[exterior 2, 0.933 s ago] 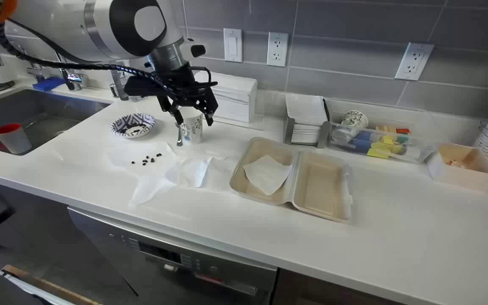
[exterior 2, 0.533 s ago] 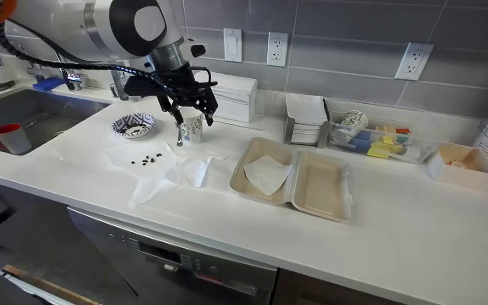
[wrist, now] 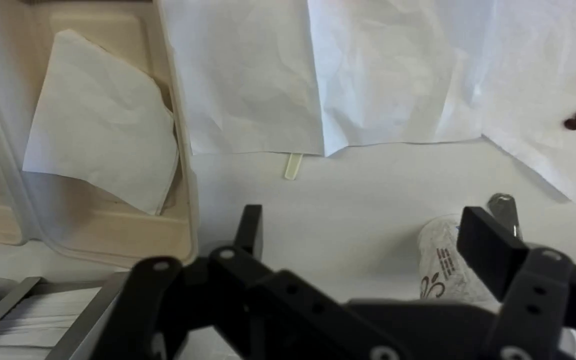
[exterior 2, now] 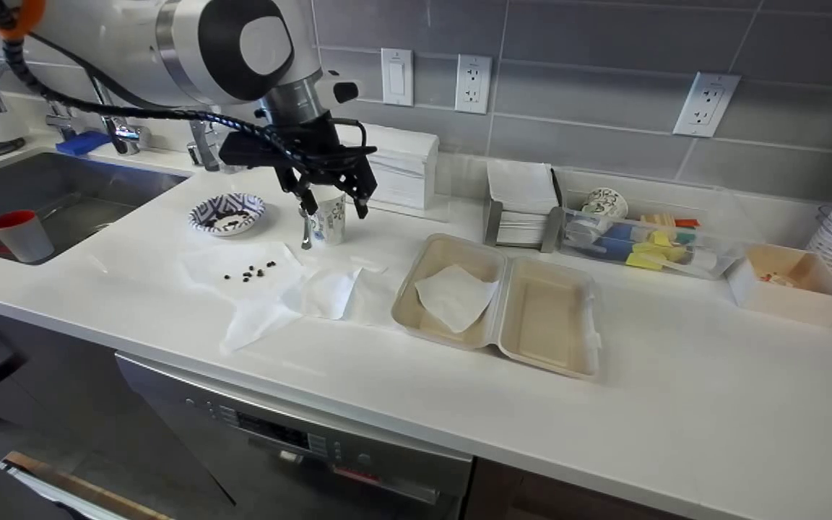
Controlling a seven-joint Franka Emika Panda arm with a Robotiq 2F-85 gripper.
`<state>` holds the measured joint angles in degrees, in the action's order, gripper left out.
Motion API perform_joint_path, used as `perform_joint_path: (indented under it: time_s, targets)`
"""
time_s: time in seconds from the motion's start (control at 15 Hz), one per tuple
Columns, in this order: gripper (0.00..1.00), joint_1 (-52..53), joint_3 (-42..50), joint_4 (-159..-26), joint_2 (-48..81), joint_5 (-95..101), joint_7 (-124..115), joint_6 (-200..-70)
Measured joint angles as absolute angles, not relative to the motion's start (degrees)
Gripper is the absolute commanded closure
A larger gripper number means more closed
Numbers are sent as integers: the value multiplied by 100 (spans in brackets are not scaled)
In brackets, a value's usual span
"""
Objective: Pick up the knife from the counter and put it in the cup
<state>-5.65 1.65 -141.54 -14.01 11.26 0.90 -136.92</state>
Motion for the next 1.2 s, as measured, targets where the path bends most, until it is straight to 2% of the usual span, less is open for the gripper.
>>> perform_joint_path:
  time_s: [0.47, 0.67, 0.8, 0.87, 0.93, 1.0, 1.13, 1.2]
  targets:
    - [1, -567, 513, -13704, -608, 509, 233, -13960]
    - [14, -570, 596, -13523, -222, 232, 371, -14147]
    - [13, -576, 621, -13412, 10, 108, 402, -14172]
    - [21, -578, 628, -13355, 119, 57, 417, -14173]
    - [20, -587, 633, -13304, 221, 18, 420, -14173]
    - [27, -601, 636, -13246, 325, -14, 420, -14173]
    - [31, -629, 641, -13160, 497, -47, 420, -14173]
    - [37, -644, 641, -13117, 570, -54, 420, -14173]
